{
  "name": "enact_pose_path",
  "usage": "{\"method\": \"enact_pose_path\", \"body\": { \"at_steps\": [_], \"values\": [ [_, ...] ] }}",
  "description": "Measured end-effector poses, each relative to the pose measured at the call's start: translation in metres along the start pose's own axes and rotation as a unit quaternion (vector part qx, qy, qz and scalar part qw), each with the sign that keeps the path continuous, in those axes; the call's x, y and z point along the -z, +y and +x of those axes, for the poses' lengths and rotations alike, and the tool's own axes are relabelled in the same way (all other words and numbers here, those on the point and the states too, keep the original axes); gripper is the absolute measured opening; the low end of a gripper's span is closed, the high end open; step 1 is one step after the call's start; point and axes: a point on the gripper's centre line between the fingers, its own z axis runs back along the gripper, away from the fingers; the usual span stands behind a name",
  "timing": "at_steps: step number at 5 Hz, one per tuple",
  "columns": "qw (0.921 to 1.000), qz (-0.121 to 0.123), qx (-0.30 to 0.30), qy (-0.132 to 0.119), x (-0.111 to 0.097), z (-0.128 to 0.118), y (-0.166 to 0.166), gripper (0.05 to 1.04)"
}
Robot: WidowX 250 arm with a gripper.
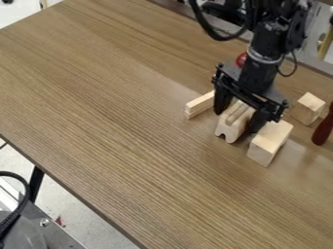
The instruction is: Move the joint
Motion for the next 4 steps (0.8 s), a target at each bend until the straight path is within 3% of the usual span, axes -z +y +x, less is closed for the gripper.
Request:
{"method": "enact_pose_path", "body": {
  "at_steps": [1,2,3,4],
  "values": [
    [1.0000,-0.001,-0.003,0.000,0.0002,0.0002,-0.0005,0.593],
    [0.9998,-0.018,-0.013,0.004,0.0007,-0.0003,-0.0011,0.590],
    [0.9980,-0.061,-0.019,0.001,-0.0016,-0.0026,0.0004,0.590],
    [0.9888,-0.146,-0.030,-0.006,-0.0013,-0.0038,0.0032,0.589]
  ]
}}
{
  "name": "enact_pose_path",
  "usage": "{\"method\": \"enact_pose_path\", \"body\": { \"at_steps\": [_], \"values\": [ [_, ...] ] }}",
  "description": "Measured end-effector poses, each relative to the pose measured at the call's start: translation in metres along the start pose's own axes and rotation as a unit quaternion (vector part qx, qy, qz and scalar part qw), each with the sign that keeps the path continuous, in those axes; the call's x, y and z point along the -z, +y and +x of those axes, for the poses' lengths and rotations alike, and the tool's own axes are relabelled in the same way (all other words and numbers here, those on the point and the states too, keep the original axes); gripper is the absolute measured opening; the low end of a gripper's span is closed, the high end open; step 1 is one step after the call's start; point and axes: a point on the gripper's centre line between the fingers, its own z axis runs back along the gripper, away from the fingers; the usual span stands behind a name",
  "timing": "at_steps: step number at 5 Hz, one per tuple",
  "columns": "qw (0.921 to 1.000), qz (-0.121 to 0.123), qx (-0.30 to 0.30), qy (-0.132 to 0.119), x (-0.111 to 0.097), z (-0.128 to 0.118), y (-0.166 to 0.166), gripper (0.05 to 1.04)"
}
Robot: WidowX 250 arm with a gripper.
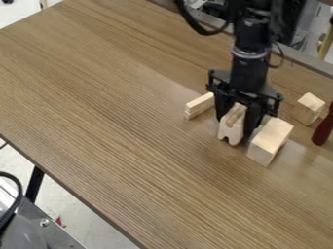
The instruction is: Move the joint
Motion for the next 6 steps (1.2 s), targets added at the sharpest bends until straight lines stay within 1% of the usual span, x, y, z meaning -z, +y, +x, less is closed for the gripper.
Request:
{"method": "enact_pose_path", "body": {
  "at_steps": [1,2,3,4,5,6],
  "values": [
    [0.9950,-0.097,-0.013,-0.021,-0.003,0.003,0.002,0.589],
    [0.9806,-0.191,-0.034,-0.027,0.002,0.006,0.001,0.588],
    [0.9659,-0.253,-0.045,-0.029,0.007,0.007,0.000,0.587],
    [0.9571,-0.282,-0.066,-0.015,0.011,0.005,0.002,0.587],
    [0.9524,-0.295,-0.078,-0.007,0.013,0.005,0.005,0.658],
    [0.9607,-0.261,-0.093,0.003,0.012,0.004,0.013,0.888]
  ]
}}
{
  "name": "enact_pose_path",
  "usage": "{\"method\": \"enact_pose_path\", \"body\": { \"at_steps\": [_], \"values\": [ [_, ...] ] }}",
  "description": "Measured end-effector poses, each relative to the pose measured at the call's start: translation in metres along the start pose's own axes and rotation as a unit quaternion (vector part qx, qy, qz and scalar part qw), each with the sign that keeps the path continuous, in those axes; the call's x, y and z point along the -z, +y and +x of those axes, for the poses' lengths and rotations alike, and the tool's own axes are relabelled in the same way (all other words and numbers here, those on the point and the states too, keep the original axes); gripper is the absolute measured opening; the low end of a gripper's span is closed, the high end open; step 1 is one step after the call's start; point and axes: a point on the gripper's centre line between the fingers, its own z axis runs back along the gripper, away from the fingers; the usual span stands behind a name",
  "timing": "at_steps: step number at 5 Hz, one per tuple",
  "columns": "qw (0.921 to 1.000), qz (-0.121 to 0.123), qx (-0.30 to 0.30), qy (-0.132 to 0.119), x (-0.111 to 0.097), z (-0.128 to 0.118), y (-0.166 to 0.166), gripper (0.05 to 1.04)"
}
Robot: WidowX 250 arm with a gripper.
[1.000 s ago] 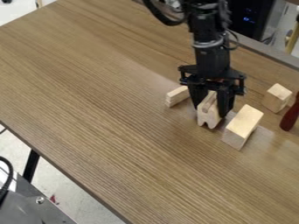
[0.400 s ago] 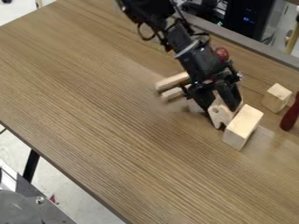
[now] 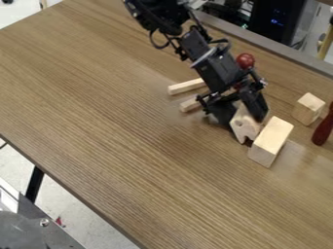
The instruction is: Move the joint
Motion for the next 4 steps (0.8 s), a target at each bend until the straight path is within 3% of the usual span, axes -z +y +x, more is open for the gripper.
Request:
{"method": "enact_pose_path", "body": {
  "at_steps": [1,2,3,4],
  "values": [
    [0.9926,0.119,-0.026,0.009,-0.011,-0.001,0.012,0.965],
    [0.9641,0.262,-0.024,0.033,-0.013,-0.003,0.015,0.977],
    [0.9258,0.373,-0.040,0.049,-0.018,-0.004,0.022,0.978],
    [0.9000,0.431,-0.028,0.057,-0.017,-0.006,0.014,0.984]
  ]
}}
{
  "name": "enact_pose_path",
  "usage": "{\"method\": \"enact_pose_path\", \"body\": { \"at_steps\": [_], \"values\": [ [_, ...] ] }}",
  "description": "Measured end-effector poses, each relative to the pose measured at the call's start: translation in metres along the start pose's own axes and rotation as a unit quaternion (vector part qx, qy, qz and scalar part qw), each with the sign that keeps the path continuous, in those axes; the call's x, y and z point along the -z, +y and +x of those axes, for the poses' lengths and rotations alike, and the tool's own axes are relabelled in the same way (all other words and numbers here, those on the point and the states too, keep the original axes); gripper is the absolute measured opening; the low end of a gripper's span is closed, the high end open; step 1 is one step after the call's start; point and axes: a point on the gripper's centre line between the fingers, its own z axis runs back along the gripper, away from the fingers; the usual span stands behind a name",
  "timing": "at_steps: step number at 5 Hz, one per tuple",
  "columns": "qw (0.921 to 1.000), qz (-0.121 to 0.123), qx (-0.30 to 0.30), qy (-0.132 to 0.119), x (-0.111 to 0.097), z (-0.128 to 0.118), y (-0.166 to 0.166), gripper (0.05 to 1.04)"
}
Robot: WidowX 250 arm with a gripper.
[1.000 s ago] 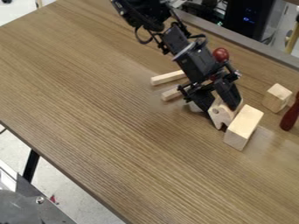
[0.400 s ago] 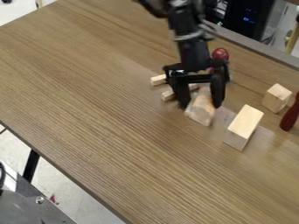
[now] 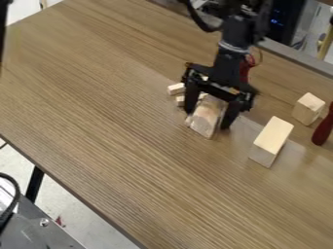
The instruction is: Move the joint
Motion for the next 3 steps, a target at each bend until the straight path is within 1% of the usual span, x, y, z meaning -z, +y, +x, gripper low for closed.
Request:
{"method": "enact_pose_path", "body": {
  "at_steps": [1,3],
  "values": [
    [0.9997,0.022,0.004,-0.003,-0.0029,-0.0009,-0.0016,0.984],
    [0.9999,-0.010,0.003,0.002,-0.0033,-0.0023,-0.0105,0.984]
  ]
}}
